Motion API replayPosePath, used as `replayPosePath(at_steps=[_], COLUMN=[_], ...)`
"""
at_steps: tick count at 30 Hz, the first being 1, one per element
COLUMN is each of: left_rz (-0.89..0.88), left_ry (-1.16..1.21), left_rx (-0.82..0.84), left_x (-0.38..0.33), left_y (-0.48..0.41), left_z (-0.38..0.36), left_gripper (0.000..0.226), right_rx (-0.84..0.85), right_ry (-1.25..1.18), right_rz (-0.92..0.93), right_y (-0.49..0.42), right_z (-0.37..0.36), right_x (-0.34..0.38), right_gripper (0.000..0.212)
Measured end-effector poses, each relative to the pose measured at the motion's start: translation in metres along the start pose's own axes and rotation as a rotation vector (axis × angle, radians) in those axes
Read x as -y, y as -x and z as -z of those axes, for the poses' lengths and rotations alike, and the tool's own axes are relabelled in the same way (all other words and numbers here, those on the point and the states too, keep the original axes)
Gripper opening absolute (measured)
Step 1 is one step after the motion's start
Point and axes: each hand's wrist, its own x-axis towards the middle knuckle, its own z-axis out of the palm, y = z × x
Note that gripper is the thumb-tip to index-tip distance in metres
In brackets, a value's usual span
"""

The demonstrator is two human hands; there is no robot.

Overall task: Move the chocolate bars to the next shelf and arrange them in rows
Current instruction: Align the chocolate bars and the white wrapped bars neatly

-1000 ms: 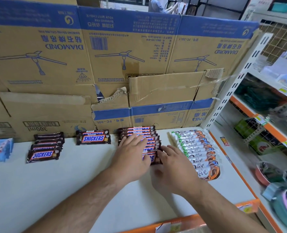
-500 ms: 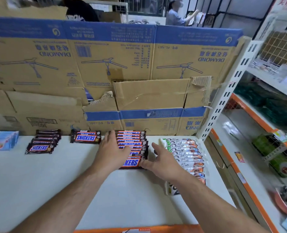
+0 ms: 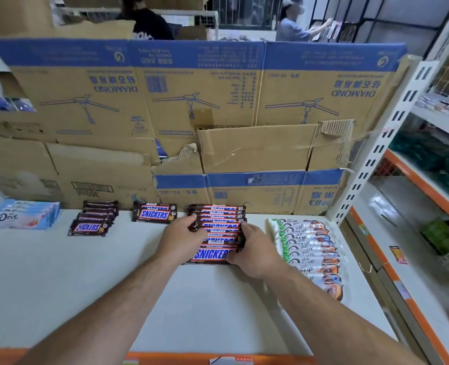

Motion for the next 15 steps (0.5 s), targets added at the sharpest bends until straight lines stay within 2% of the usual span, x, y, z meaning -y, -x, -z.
replayPosePath(at_steps=[11, 13, 15], left_rz=[-0.04, -0.106, -0.253], left_ry=[0.019, -0.07, -0.268], left_rx=[0.084, 0.09, 0.047], left_x=[0.003, 0.003, 0.005], left_y=[-0.004, 0.0, 0.004], left_z=[0.003, 0.002, -0.002], left_gripper=[0.062, 0.059, 0.068], right_rx=[-0.014, -0.022, -0.045], right_ry=[0.071, 0.087, 0.099], right_rz=[-0.021, 0.0, 0.045], right_y=[-0.002, 0.0, 0.005], right_z=[-0.008, -0.008, -0.006], right_x=[0.002, 0.004, 0.005], right_gripper=[0.072, 0.066, 0.061])
